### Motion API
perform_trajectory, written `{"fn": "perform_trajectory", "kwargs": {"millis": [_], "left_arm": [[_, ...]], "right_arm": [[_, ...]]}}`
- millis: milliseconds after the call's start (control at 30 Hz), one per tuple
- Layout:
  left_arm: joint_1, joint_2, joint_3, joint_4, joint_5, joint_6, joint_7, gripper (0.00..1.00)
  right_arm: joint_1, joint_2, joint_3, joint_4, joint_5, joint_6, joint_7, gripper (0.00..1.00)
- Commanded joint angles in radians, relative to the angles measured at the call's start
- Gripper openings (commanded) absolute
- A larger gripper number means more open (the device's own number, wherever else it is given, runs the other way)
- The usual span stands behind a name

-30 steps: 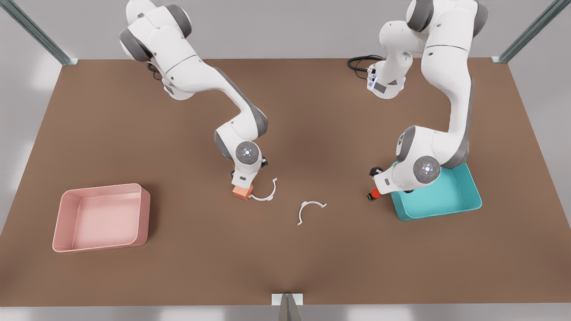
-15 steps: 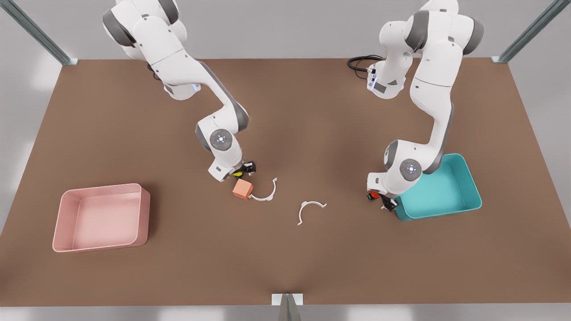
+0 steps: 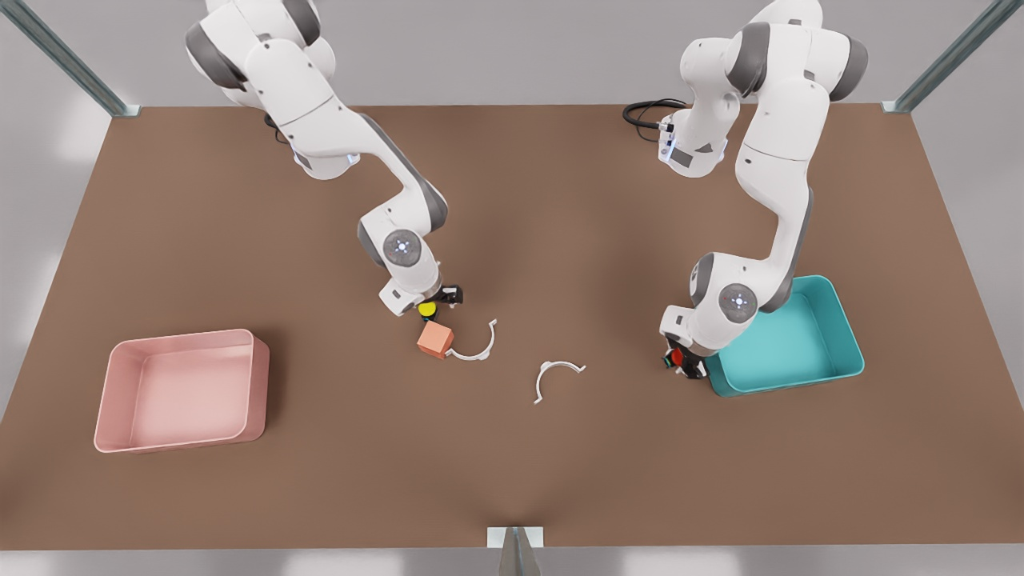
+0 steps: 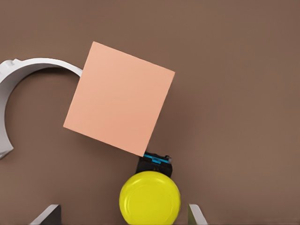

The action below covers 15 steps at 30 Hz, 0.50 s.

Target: Place the red button in the blue storage box with the left arm, and place the yellow button in the pink storage box with the right arm

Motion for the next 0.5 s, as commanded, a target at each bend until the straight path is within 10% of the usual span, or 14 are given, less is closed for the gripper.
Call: {"fn": "perform_trajectory", "kwargs": {"millis": [0, 333, 467], "left_arm": [[0.0, -0.009, 0.001, 0.001, -0.003, 0.001, 0.175, 0.53], [0.07, -0.216, 0.056, 0.007, -0.003, -0.223, 0.286, 0.52], [0.207, -0.219, 0.056, 0.028, -0.007, -0.231, 0.5, 0.52]], "right_arm": [[0.001, 0.008, 0.0, 0.0, 0.001, 0.007, 0.102, 1.0], [-0.027, 0.059, 0.026, 0.021, -0.036, 0.017, 0.104, 1.0], [-0.038, 0.064, 0.028, 0.018, -0.036, 0.027, 0.102, 0.77]]}}
